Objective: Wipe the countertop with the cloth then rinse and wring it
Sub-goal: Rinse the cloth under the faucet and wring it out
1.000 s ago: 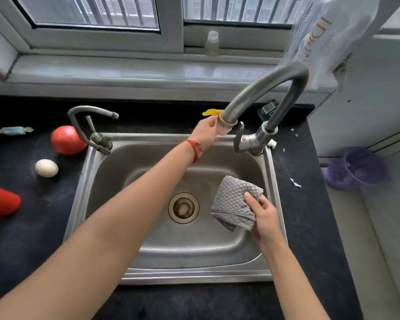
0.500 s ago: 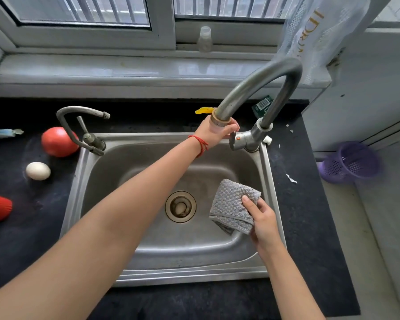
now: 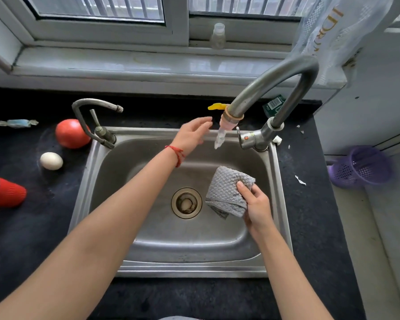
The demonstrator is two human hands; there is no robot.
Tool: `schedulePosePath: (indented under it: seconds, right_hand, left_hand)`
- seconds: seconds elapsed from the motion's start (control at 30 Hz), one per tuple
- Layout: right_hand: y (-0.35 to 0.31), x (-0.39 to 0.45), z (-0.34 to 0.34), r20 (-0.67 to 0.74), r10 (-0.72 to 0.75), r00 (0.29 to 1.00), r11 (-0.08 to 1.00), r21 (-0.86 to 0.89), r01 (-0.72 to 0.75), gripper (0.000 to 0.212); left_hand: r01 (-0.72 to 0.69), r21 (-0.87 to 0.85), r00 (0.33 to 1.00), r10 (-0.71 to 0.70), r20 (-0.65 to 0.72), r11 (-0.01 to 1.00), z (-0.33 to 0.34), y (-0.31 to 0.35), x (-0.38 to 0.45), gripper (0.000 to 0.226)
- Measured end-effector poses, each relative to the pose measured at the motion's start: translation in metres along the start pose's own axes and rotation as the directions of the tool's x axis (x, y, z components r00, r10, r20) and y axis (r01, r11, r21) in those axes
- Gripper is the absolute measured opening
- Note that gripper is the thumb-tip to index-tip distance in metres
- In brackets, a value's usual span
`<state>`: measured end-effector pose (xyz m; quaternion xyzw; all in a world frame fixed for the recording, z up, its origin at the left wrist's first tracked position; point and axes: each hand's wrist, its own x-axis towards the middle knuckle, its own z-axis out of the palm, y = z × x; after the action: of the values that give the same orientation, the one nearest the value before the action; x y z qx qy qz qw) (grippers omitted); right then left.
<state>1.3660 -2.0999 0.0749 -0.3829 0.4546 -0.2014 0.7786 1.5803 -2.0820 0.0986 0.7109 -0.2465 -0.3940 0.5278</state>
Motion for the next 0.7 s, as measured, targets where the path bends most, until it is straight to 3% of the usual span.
schedulePosePath:
  seconds: [0.13,0.23,0.37,0.47,0.53,0.6,0.67,0.7]
  right_hand:
    - [0.003,0.017,0.027,0.041,0.029,0.999,0.999,0.022,-0.030,0.011]
    - [0.007,0.029,0.041,0.057,0.057,0.997,0.998,0.017,-0.058,0.010]
    - [0.016,0.041,0.048,0.045,0.099,0.994,0.995,-0.028,-0.098,0.011]
    - [0.024,0.046,0.050,0.007,0.052,0.999,0.982,-0.181,-0.050,0.018]
    - [0.027,0.048,0.049,0.002,-0.061,0.998,0.907,-0.416,0.056,0.020]
    - [0.029,0.048,0.048,0.017,-0.209,0.978,0.748,-0.642,0.171,0.018]
    - [0.031,0.047,0.048,0.036,-0.360,0.932,0.604,-0.752,0.262,0.016]
    - [0.032,0.046,0.049,0.049,-0.420,0.906,0.556,-0.775,0.301,0.017]
  left_hand:
    - [0.209,-0.015,0.978,-0.208,0.029,0.978,-0.016,-0.046,-0.043,0.033]
    - [0.340,-0.195,0.940,-0.333,0.071,0.920,-0.009,-0.064,-0.068,0.029]
    - [0.376,-0.421,0.924,-0.367,0.106,0.825,0.001,-0.075,-0.080,0.019]
    - [0.371,-0.408,0.915,-0.404,0.006,0.834,0.009,-0.079,-0.080,0.008]
    - [0.372,-0.334,0.905,-0.419,-0.078,0.866,0.011,-0.083,-0.079,0.011]
    - [0.374,-0.264,0.894,-0.421,-0.152,0.889,0.013,-0.086,-0.078,0.012]
    - [0.382,-0.208,0.876,-0.425,-0.229,0.900,0.015,-0.089,-0.078,0.010]
    - [0.387,-0.178,0.863,-0.424,-0.275,0.905,0.015,-0.092,-0.077,0.020]
